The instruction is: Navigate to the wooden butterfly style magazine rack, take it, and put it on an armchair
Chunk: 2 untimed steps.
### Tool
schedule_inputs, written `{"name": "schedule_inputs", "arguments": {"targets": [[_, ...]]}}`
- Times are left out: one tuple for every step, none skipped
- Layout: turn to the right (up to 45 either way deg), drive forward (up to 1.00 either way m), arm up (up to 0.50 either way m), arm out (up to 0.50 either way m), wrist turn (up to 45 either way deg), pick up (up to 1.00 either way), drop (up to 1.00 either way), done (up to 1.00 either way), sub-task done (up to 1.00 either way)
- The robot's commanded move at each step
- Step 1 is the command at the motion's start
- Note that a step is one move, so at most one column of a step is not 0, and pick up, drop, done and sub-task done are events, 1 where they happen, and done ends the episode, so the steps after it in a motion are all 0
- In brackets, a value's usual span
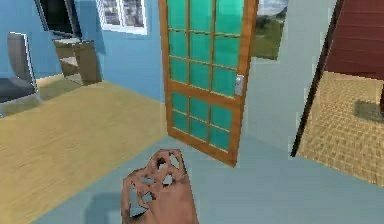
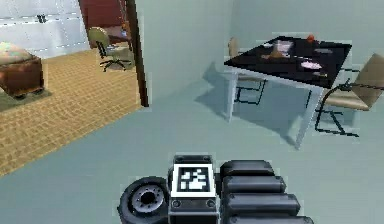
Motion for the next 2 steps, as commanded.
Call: {"name": "schedule_inputs", "arguments": {"targets": [[0.0, 0.70, 0.00, 0.00, 0.0, 0.00, 0.00, 0.00, 0.00], [-45.0, 0.00, 0.00, 0.00, 0.0, 0.00, 0.00, 0.00, 0.00]]}}
